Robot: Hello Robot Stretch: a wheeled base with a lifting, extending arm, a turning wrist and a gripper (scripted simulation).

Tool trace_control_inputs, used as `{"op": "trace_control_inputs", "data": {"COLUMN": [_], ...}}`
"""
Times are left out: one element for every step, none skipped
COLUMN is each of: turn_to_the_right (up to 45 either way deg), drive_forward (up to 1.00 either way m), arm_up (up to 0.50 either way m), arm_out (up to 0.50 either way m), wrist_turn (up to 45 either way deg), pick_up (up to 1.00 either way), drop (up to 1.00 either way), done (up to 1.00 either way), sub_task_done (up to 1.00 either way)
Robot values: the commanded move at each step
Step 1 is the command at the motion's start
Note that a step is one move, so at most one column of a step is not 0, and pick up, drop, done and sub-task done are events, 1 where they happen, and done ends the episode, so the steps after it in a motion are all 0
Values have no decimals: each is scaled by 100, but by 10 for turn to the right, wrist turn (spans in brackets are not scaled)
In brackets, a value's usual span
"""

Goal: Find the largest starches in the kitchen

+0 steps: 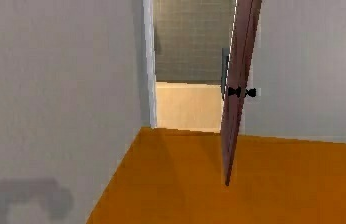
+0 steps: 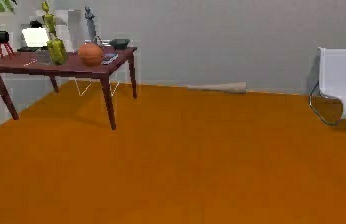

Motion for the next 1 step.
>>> {"op": "trace_control_inputs", "data": {"turn_to_the_right": [0], "drive_forward": [100], "arm_up": [0], "arm_out": [0], "wrist_turn": [0], "pick_up": [0], "drop": [0], "done": [0], "sub_task_done": [0]}}
